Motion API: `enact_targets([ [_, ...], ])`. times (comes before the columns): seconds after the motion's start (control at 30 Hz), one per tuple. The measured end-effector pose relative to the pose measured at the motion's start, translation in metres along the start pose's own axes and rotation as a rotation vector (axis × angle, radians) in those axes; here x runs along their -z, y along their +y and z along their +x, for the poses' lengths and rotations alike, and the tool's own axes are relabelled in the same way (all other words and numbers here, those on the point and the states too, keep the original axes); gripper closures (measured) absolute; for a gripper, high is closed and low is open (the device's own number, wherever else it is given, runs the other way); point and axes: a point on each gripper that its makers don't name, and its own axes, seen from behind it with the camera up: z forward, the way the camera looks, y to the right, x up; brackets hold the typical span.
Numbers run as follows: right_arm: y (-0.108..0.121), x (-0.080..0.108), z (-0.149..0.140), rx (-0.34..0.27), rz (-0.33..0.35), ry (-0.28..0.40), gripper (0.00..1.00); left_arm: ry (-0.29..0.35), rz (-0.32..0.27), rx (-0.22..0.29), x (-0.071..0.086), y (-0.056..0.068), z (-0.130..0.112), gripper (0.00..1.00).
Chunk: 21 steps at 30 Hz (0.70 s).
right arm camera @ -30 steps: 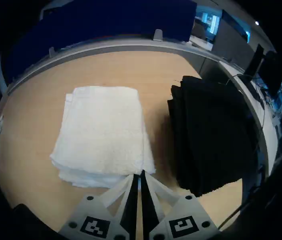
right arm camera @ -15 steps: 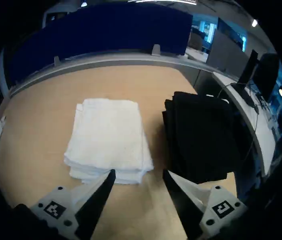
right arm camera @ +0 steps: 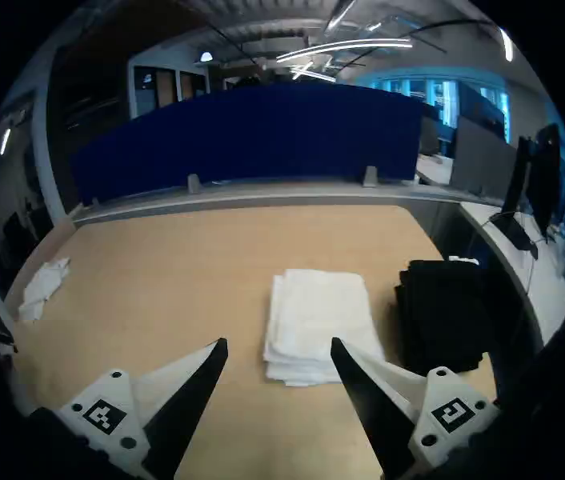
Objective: Fold towel
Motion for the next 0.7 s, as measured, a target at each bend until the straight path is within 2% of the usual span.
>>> enact_targets([
  [0.17, -0.063, 0.022, -0.004, 0.028, 0.075, -0.005, 0.00, 0.023, -0.014, -0.010, -0.006, 0.002, 0.010, 0.05],
  [0.37, -0.118, 0.041, -0.020, 0.080, 0.126, -0.016, 0.00, 0.040, -0.032, -0.019, -0.011, 0.006, 0.018, 0.05],
  [0.57, -0.142, 0.048, -0.026, 0.091, 0.140, -0.008, 0.00, 0.063, -0.044, -0.029, -0.016, 0.006, 0.028, 0.05],
  [0.7, -0.150, 0.049, -0.018, 0.075, 0.132, 0.049, 0.00, 0.145, -0.049, -0.042, -0.016, 0.006, 0.052, 0.05],
])
